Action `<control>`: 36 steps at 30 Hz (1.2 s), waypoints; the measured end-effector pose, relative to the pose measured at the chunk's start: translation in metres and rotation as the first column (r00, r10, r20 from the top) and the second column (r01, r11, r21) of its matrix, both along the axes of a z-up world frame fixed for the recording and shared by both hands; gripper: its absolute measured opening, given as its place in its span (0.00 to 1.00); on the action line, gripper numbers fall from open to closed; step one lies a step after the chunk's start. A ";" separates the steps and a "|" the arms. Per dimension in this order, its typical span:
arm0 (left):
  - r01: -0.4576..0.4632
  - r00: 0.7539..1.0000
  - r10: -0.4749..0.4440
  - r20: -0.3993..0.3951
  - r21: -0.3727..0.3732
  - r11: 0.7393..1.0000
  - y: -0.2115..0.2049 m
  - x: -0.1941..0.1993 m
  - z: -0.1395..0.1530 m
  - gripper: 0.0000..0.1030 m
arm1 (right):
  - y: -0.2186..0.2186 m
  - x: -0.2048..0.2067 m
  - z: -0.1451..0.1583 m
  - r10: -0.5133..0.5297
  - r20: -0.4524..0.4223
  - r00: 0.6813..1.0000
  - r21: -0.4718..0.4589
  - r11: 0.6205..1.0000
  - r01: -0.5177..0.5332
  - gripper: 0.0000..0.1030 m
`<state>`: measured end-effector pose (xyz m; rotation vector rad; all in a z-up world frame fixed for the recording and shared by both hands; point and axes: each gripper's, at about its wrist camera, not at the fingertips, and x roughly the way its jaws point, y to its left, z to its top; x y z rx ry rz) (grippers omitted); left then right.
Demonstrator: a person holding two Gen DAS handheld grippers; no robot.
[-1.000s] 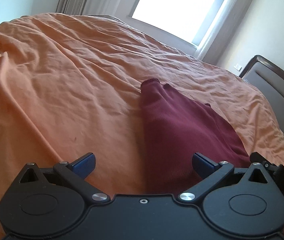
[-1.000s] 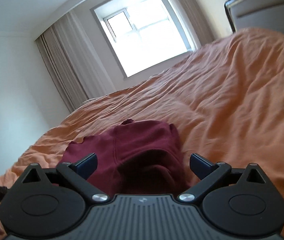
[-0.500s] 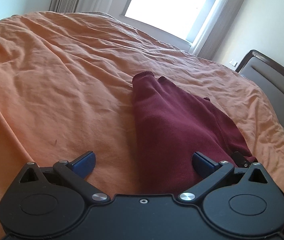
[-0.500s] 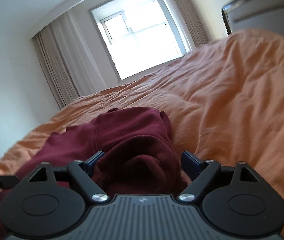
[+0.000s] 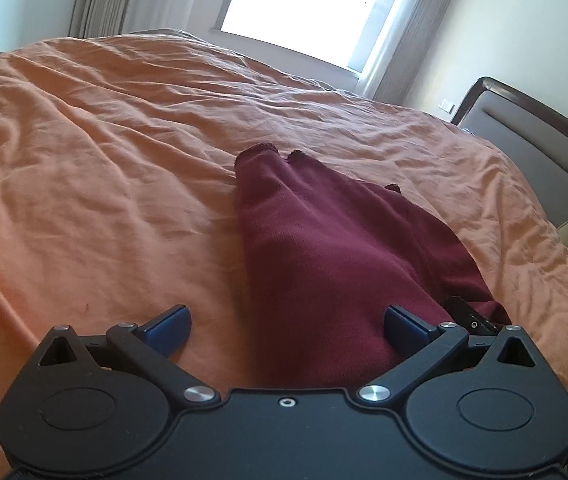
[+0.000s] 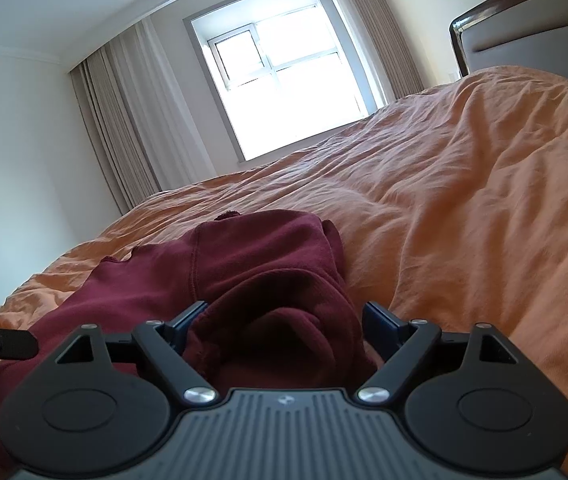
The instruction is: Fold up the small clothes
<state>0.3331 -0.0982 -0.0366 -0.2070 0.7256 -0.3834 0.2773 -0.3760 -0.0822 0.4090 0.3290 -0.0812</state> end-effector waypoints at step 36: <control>0.064 0.997 -0.067 -0.046 -0.054 0.996 -0.008 0.007 0.006 0.64 | 0.001 0.009 0.023 0.058 -0.076 0.995 0.028 0.998 -0.056 0.52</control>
